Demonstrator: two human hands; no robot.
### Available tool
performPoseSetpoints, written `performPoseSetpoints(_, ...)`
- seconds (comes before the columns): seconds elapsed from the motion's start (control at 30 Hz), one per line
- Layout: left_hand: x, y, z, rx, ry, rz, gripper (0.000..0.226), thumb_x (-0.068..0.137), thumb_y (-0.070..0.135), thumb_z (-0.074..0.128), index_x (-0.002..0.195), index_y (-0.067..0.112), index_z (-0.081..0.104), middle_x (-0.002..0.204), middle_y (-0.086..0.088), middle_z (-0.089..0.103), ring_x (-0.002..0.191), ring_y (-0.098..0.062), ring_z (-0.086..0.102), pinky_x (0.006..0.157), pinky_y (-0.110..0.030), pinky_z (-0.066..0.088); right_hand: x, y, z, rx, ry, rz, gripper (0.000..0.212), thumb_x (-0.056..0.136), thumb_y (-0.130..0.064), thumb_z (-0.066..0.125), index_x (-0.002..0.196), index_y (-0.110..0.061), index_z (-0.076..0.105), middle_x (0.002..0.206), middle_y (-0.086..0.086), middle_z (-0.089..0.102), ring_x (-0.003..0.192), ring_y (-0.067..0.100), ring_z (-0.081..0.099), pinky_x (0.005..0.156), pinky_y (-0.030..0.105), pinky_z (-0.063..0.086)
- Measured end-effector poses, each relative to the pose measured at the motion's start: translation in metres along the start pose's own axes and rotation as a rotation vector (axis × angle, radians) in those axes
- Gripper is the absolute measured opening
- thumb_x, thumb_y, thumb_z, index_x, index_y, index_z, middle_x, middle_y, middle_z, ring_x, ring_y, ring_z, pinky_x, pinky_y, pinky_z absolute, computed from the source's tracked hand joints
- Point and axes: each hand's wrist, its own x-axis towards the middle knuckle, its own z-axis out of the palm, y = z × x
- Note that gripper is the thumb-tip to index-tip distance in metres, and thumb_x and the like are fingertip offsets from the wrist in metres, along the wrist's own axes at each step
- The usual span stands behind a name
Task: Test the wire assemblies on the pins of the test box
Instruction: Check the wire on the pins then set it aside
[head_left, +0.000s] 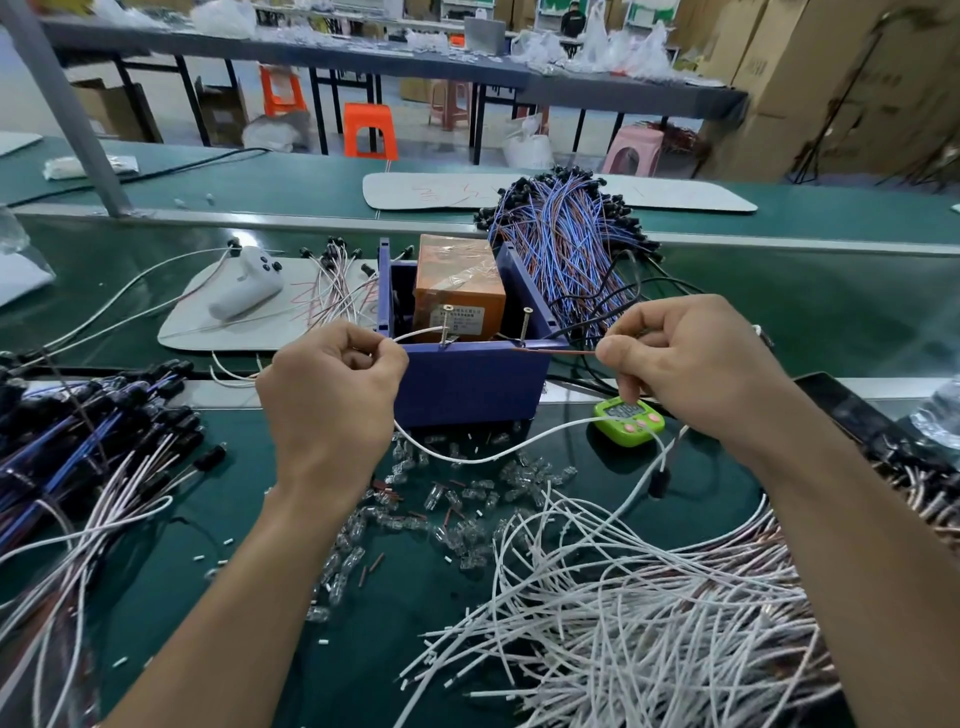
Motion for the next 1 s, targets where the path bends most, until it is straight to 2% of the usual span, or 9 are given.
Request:
performPoseSetpoints(0.4,0.0,0.0,0.002,0.039,0.036,0.037,0.015,0.084,0.024,0.074,0.069,0.024,0.072,0.054,0.015,0.061,0.053,-0.011,0.062,0.061,-0.035,0.057,0.0,0.0,0.003,-0.009,0.03,0.002,0.022,0.093,-0.021,0.072,0.072,-0.015,0.071,0.054,0.002,0.07,0.035,0.004,0.041,0.042,0.008,0.033)
performPoseSetpoints(0.5,0.0,-0.002,0.003,0.038,0.03,0.032,0.017,0.084,0.024,0.073,0.068,0.022,0.07,0.051,0.012,0.06,0.052,-0.016,0.061,0.06,-0.035,0.056,0.005,0.0,0.004,-0.012,0.059,0.012,0.022,0.093,-0.019,0.072,0.071,-0.014,0.071,0.052,0.001,0.069,0.033,0.003,0.042,0.04,0.007,0.032)
performPoseSetpoints(0.7,-0.001,-0.002,0.003,0.042,0.041,0.032,0.016,0.084,0.024,0.073,0.068,0.023,0.07,0.05,0.013,0.058,0.051,-0.009,0.059,0.059,-0.027,0.048,0.014,0.001,0.009,-0.043,0.073,0.033,0.024,0.093,-0.019,0.072,0.07,-0.013,0.071,0.052,0.001,0.068,0.033,0.004,0.043,0.039,0.008,0.032)
performPoseSetpoints(0.9,-0.001,-0.003,0.002,0.04,0.028,0.044,0.015,0.084,0.024,0.073,0.069,0.023,0.071,0.051,0.011,0.06,0.051,-0.016,0.061,0.059,-0.033,0.055,0.02,0.005,0.013,-0.088,0.134,0.055,0.026,0.094,-0.022,0.07,0.068,-0.018,0.07,0.052,-0.002,0.069,0.033,0.003,0.046,0.04,0.007,0.032)
performPoseSetpoints(1.0,-0.001,-0.003,0.002,0.038,0.032,0.04,0.016,0.084,0.024,0.072,0.068,0.022,0.071,0.05,0.011,0.059,0.05,-0.017,0.06,0.058,-0.033,0.054,0.014,0.008,0.012,0.002,0.12,0.05,0.023,0.093,-0.019,0.07,0.07,-0.016,0.07,0.053,0.001,0.069,0.033,0.003,0.044,0.039,0.008,0.033)
